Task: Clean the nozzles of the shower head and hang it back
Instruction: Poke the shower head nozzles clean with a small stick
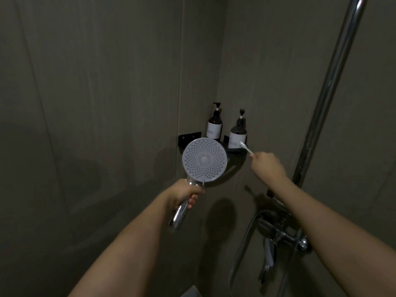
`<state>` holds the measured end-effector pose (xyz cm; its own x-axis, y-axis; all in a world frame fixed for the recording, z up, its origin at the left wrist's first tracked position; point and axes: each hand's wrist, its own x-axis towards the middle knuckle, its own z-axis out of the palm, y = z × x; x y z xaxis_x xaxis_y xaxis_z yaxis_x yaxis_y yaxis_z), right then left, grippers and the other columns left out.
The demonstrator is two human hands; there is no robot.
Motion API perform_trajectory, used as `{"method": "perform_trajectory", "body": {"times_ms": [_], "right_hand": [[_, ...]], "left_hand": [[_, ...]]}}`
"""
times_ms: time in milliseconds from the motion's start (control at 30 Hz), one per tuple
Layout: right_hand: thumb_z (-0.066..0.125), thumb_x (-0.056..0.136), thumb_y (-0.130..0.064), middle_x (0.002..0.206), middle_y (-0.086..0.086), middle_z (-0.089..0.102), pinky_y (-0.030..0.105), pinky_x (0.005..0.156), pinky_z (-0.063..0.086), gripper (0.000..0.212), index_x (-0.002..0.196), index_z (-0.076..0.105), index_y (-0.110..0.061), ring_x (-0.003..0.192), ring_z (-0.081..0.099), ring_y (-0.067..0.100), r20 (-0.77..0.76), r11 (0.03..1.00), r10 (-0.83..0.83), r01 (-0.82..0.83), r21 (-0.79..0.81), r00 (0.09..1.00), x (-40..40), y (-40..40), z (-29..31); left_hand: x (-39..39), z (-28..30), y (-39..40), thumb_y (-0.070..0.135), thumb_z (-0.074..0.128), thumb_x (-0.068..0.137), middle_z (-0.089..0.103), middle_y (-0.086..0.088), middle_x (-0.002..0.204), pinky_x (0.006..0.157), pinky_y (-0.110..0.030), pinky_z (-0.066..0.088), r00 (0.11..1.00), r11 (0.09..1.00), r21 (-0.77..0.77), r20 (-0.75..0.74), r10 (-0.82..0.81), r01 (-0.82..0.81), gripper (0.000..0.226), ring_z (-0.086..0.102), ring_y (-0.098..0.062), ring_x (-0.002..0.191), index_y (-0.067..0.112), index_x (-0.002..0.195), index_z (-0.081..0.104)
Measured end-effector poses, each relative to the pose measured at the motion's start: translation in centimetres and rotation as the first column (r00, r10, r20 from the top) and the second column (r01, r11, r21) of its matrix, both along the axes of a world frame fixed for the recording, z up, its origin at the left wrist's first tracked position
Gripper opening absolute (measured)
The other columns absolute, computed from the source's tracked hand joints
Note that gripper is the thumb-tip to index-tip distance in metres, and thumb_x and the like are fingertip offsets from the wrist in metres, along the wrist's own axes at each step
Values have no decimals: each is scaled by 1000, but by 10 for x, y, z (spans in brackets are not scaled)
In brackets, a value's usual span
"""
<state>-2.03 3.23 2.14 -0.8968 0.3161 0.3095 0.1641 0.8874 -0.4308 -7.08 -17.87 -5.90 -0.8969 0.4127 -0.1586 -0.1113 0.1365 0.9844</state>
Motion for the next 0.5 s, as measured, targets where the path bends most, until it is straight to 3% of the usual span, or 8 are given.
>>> {"method": "perform_trajectory", "body": {"times_ms": [133, 167, 267, 300, 367, 433, 500], "right_hand": [[36, 99, -30, 73, 12, 58, 36, 59, 45, 39, 73, 54, -8, 64, 54, 28, -86, 985, 129, -118, 126, 988, -4, -8, -1], [36, 99, -29, 72, 13, 57, 35, 57, 41, 37, 71, 51, -9, 63, 52, 27, -106, 977, 163, -145, 159, 981, -4, -16, -2], [38, 99, -24, 78, 21, 62, 33, 56, 35, 36, 83, 61, -1, 63, 50, 28, -250, 987, 161, -152, 54, 955, -6, -32, 0], [38, 99, -23, 82, 22, 64, 33, 57, 38, 35, 89, 63, -1, 66, 54, 29, -214, 986, 164, -156, 52, 963, -6, -35, 0], [38, 98, -24, 86, 16, 64, 36, 65, 47, 30, 95, 64, -10, 75, 60, 28, 94, 965, 239, -247, 92, 967, -2, -41, -5], [39, 97, -30, 79, 7, 60, 34, 66, 47, 30, 84, 63, -16, 73, 57, 23, 321, 932, 252, -319, 175, 913, 1, -40, -10], [40, 98, -28, 67, 3, 53, 31, 57, 41, 34, 70, 57, -16, 66, 52, 22, 207, 936, 315, -339, 92, 926, 4, -36, -4]], "left_hand": [[-2, 1, -3, 3, 55, 85, 40, 3, 39, 35, -17, 34, 1000, 1000, -3, -15, 15, -15, 23, 35, -7, 30, 13, 67, 46], [-2, 1, -3, 3, 56, 85, 40, 3, 39, 36, -17, 34, 1000, 1000, 0, -17, 21, -21, 23, 35, -8, 30, 13, 67, 46], [-2, 1, -1, 3, 56, 84, 40, 3, 39, 36, -16, 33, 999, 999, 19, -19, 31, -31, 22, 35, -8, 30, 13, 67, 47], [-1, 2, 0, 2, 56, 84, 40, 2, 39, 36, -16, 33, 999, 999, 29, -21, 39, -38, 22, 35, -8, 30, 12, 66, 47], [0, 3, 1, 1, 56, 84, 40, 2, 39, 35, -16, 32, 998, 997, 54, -33, 60, -59, 22, 34, -8, 30, 11, 66, 46], [-1, 3, -1, 0, 55, 83, 39, 1, 40, 34, -15, 32, 995, 994, 78, -43, 84, -81, 24, 34, -8, 29, 11, 65, 46], [-2, 3, -4, -1, 54, 84, 38, 1, 39, 34, -15, 31, 994, 990, 100, -34, 107, -103, 27, 33, -8, 29, 11, 62, 44]]}}
